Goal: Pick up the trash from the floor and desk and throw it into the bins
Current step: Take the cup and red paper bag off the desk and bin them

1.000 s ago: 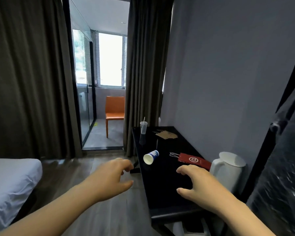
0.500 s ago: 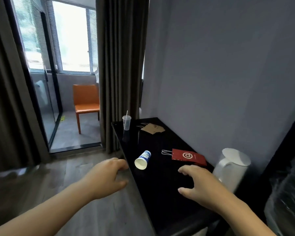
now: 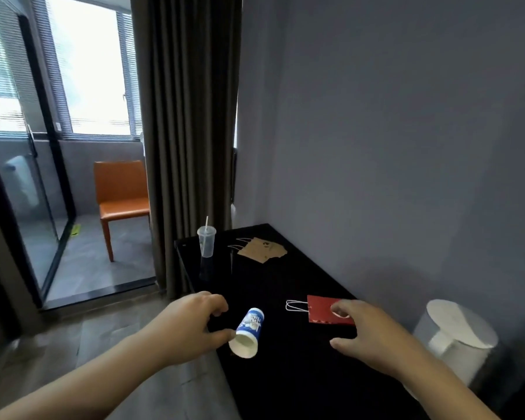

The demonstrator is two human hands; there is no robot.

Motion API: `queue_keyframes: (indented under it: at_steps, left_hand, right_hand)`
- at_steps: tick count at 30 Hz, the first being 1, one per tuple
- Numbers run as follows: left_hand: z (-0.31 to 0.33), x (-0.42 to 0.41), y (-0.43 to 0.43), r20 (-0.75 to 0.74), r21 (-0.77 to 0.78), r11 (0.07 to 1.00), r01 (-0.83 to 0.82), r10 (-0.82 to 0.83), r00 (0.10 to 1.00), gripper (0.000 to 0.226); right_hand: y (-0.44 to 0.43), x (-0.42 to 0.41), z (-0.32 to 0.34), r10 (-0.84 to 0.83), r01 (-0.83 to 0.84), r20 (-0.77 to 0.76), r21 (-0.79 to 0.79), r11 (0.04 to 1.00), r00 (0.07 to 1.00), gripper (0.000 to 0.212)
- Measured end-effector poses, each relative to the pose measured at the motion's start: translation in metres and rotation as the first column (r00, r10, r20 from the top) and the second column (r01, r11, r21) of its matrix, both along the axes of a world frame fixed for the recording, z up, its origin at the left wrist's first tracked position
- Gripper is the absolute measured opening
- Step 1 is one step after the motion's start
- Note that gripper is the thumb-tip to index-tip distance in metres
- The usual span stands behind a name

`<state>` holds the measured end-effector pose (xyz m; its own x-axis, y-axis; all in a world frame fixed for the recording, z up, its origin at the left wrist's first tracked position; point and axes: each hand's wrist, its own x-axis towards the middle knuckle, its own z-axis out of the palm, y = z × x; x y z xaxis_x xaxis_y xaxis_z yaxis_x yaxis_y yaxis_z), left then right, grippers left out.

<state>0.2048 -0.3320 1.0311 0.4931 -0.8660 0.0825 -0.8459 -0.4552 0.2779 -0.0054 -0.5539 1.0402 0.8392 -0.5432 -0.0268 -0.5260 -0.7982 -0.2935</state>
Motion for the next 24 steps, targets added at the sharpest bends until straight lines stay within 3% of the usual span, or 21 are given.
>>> queue_keyframes:
  at_steps: [6, 15, 24]
  left_hand:
    - [0.006, 0.073, -0.069, 0.022, 0.004, 1.000, 0.024, -0.024, 0.999, 0.044]
    - [-0.032, 0.140, -0.145, -0.123, 0.029, 0.994, 0.107, -0.102, 0.987, 0.045]
    - [-0.090, 0.210, -0.190, -0.259, 0.132, 0.967, 0.220, -0.180, 0.949, 0.051]
  right_hand:
    - [-0.067, 0.066, 0.004, -0.065, 0.065, 0.006, 0.015, 0.998, 0.998, 0.056]
    - [-0.118, 0.122, -0.026, -0.132, 0.139, -0.086, 0.082, 0.987, 0.987, 0.049]
    - [-0.125, 0.167, -0.070, -0.265, 0.283, -0.149, 0.115, 0.952, 0.953, 0.063]
